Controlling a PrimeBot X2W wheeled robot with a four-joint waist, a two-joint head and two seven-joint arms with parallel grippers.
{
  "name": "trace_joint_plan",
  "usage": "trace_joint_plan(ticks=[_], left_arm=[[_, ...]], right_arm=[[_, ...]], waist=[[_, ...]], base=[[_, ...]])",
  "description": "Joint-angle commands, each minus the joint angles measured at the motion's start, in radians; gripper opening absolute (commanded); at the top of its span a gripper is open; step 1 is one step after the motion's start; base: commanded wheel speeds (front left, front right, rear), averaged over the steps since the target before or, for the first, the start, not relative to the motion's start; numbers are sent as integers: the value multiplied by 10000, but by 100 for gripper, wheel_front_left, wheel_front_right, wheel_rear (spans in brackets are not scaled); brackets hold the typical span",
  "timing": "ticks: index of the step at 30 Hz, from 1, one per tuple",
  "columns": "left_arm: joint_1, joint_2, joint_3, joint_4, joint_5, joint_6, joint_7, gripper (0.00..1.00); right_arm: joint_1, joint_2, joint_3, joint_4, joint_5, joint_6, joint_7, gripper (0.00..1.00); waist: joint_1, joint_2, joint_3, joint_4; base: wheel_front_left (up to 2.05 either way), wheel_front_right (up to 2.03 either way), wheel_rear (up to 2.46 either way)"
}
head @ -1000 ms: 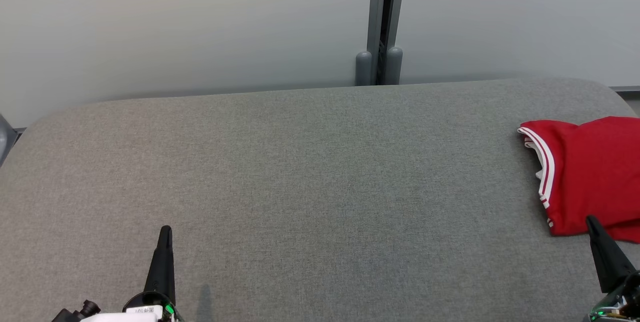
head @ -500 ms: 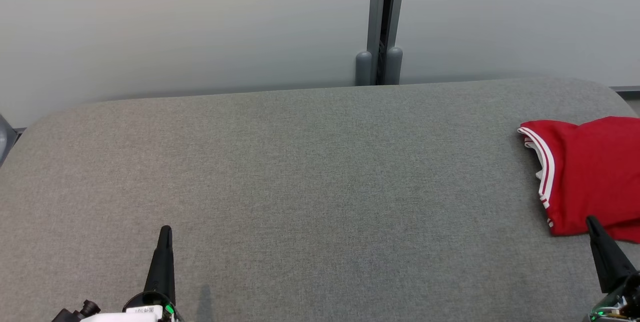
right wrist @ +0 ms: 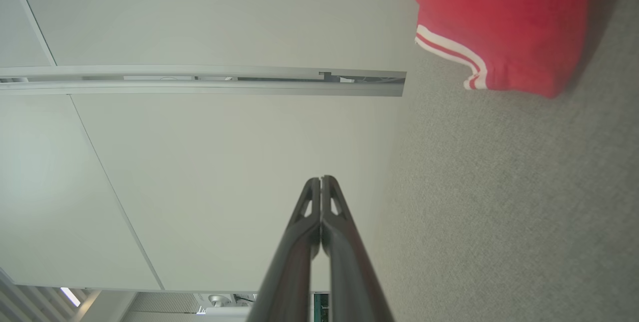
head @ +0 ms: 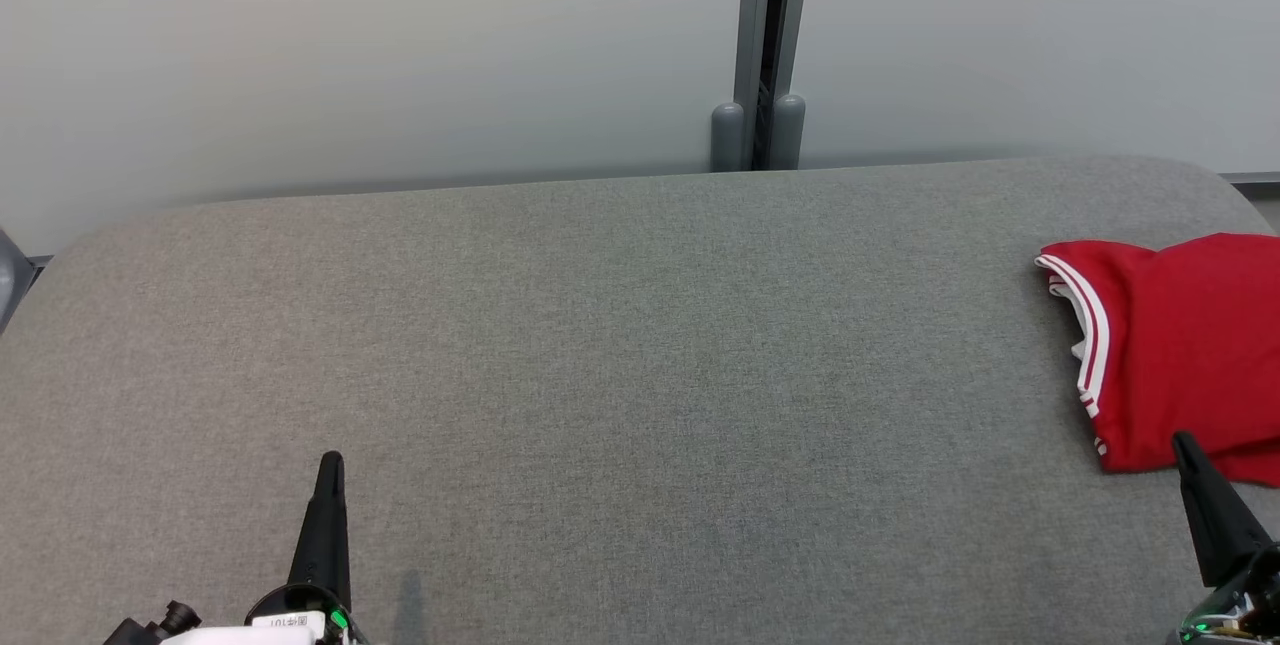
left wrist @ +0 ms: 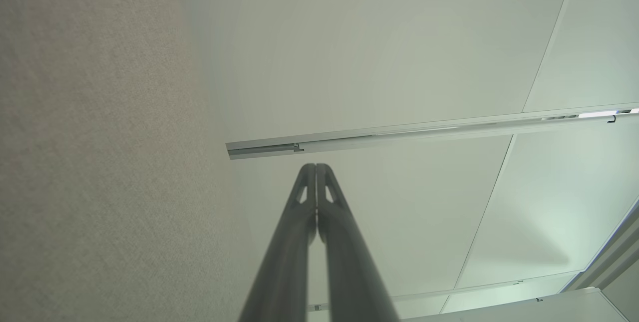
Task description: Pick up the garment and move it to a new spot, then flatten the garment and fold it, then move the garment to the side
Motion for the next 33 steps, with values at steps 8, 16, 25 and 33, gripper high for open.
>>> trace_joint_plan(ticks=[8,16,25,33], left_arm=[[-171,21,58,5,28,-40,31,0],[-170,18,61,5,33,-38,32,0],[-170,15,66,5,38,-38,39,0],[-169,11,66,5,43,-38,44,0]], right_arm=[[-102,-2,-50,5,-2,4,57,0],[-98,8,-64,7,-15,4,73,0],[-103,18,-80,7,-33,4,94,0],[-107,27,-93,9,-46,4,102,0]], waist=[[0,0,0,0],[0,0,0,0],[0,0,-1,0],[0,0,-1,0]], base=[[0,0,0],[0,0,0],[0,0,0],[0,0,0]])
